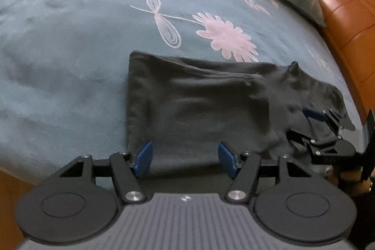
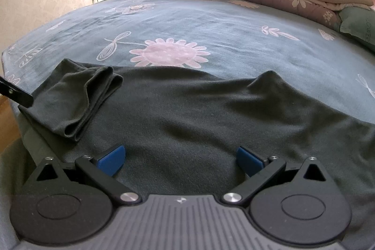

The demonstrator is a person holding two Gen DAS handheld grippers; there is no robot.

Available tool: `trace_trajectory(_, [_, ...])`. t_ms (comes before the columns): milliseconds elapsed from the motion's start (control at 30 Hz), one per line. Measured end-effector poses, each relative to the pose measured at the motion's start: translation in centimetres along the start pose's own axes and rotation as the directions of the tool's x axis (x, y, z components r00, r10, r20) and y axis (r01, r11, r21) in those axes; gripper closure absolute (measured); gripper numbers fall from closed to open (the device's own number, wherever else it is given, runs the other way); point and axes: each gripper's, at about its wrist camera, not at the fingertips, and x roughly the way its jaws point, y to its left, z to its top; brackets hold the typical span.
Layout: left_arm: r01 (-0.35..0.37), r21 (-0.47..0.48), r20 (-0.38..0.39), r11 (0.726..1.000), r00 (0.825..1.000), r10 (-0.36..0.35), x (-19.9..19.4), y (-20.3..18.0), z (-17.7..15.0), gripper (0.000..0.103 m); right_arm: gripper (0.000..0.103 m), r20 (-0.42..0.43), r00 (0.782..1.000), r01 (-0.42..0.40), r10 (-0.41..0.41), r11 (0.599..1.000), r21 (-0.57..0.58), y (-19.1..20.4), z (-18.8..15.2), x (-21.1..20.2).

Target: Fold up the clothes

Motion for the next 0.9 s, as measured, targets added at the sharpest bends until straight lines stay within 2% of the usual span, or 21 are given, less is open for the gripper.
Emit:
trace_trajectory(100, [0.004, 0.013, 0.087, 1.000, 0.996, -0.005, -0.3, -0.4, 1.8, 0.039, 0.000, 0.000, 1.000, 0.004, -0.004, 1.000, -0.003, 0.1, 0.0, 0.0])
trace_trajectory(200, [0.006, -0.008, 0.132, 1.000, 0.991, -0.005, 1.4, -0.1, 3.1, 0.038, 0.000, 0.000, 1.000, 0.005, -0.005, 1.000, -0.005, 0.1, 0.0, 0.0])
trace_trajectory(300, [-0.038, -0.019, 0.125, 0.999, 0.991, 0.040, 3.9, 0.3, 3.7, 0.037, 0.000, -0.001, 1.000, 0.005, -0.005, 1.000, -0.007, 0.2, 0.0, 0.0])
trace_trajectory(400, [-0.054, 0.007, 0.151, 0.999, 0.987, 0.052, 3.3, -1.4, 4.2, 0.037, 0.000, -0.004, 1.000, 0.001, -0.001, 1.000, -0.005, 0.1, 0.1, 0.0])
trace_trajectory(500, [0.036, 0.041, 0.211, 0.999, 0.976, -0.044, 1.7, -3.9, 3.7, 0.036, 0.000, -0.009, 1.000, -0.020, 0.020, 1.000, 0.008, -0.2, 0.3, -0.4])
trace_trajectory(633, [0.180, 0.038, 0.178, 0.983, 0.967, -0.184, 3.1, -6.9, 3.5, 0.036, 0.000, -0.003, 0.999, -0.052, 0.052, 0.998, 0.042, -0.6, 0.4, -0.8])
trace_trajectory(733, [0.212, 0.017, 0.147, 0.977, 0.966, -0.212, 6.0, -8.1, 3.7, 0.036, 0.000, -0.008, 0.999, -0.045, 0.046, 0.998, 0.039, -0.5, 0.4, -0.7])
trace_trajectory(900, [0.199, -0.008, 0.096, 0.980, 0.976, -0.197, 8.7, -9.2, 3.7, 0.034, 0.000, -0.012, 0.999, -0.047, 0.047, 0.998, 0.041, -0.6, 0.4, -0.6])
